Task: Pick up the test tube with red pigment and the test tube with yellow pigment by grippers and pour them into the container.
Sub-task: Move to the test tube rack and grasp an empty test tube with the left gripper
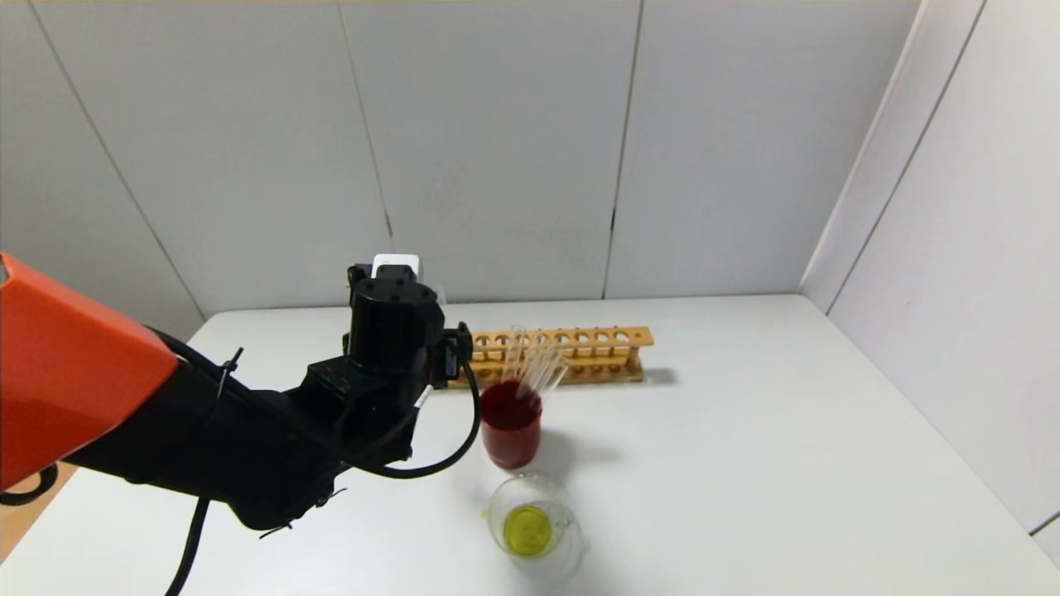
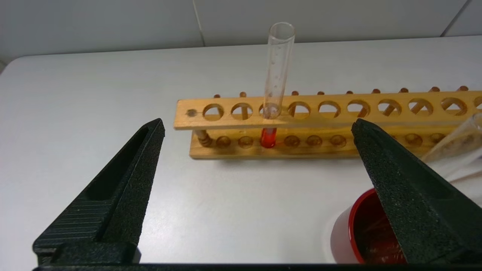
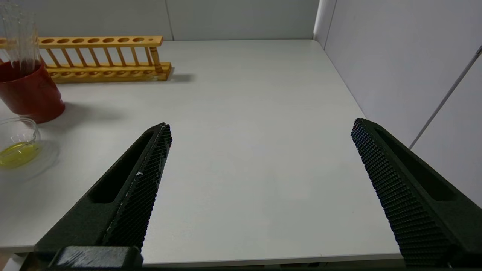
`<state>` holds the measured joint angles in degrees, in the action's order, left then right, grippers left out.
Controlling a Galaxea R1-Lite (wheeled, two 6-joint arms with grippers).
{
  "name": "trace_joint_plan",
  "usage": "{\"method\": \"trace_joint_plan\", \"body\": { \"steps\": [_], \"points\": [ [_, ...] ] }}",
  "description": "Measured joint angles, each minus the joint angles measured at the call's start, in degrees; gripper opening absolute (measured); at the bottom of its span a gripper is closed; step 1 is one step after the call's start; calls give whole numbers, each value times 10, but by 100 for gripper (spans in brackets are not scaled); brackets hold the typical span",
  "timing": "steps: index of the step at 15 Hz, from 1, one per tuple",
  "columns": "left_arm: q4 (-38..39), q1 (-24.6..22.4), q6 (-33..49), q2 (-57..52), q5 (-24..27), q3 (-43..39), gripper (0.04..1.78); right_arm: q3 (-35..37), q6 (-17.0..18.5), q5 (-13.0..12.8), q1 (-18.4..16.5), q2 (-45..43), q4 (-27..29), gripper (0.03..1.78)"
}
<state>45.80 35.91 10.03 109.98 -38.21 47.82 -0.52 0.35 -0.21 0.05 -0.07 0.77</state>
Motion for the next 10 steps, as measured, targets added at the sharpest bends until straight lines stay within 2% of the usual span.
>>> {"method": "trace_joint_plan", "body": {
  "steps": [3, 10],
  "points": [
    [-4, -12, -1, 36, 26, 37, 175, 0, 0, 0, 0, 0, 0, 174],
    [-7, -46, -6, 117, 46, 107, 175, 0, 0, 0, 0, 0, 0, 174]
  ]
}}
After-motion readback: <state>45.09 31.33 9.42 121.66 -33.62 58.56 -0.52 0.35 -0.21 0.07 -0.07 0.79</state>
